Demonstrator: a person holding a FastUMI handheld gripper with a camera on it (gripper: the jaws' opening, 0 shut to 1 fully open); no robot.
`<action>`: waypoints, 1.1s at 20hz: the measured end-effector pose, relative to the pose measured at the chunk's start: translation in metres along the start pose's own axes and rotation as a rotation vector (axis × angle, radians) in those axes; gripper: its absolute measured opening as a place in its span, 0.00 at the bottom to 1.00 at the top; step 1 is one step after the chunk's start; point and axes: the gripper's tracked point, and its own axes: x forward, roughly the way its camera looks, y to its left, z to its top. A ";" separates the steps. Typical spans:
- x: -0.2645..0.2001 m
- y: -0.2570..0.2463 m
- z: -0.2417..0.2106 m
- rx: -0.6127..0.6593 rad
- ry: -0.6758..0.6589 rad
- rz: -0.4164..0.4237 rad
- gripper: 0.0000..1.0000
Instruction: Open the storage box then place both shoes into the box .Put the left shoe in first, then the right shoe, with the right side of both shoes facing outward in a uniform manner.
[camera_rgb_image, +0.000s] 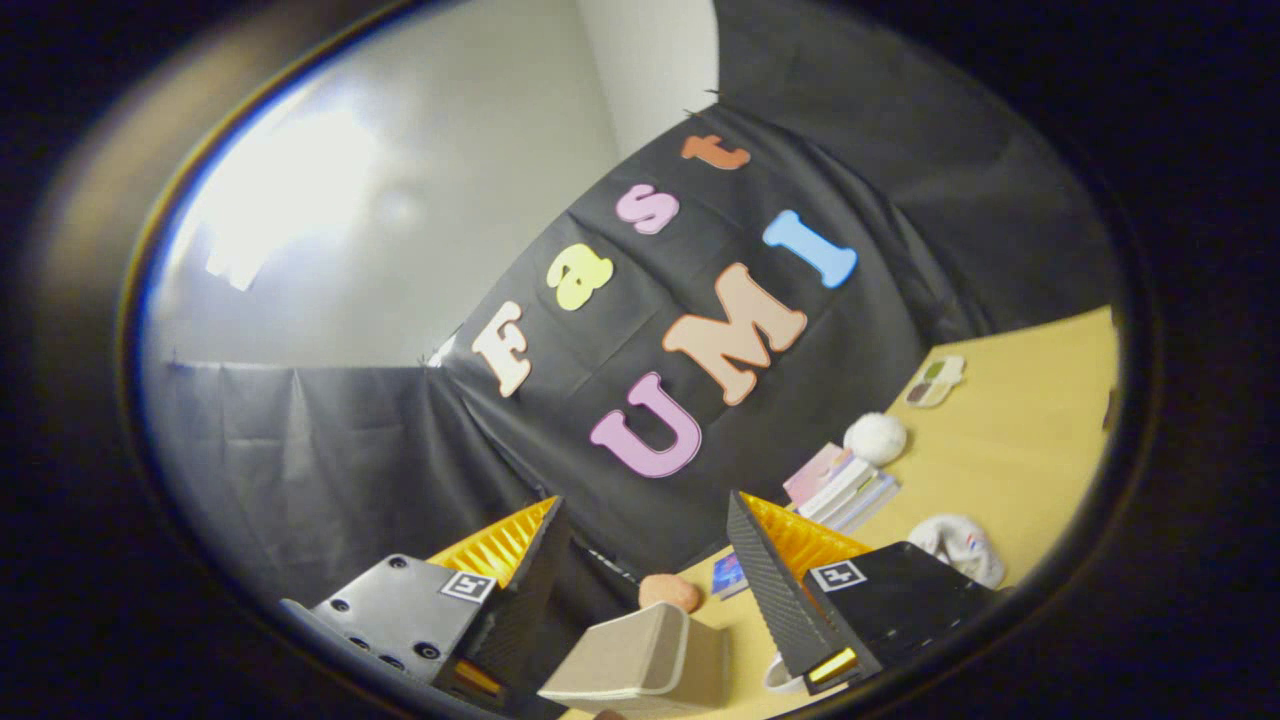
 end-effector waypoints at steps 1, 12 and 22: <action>-0.001 -0.008 -0.012 0.070 -0.006 -0.016 0.97; -0.015 -0.068 -0.198 0.638 0.051 -0.170 0.97; 0.009 -0.094 -0.303 0.867 0.119 -0.302 0.97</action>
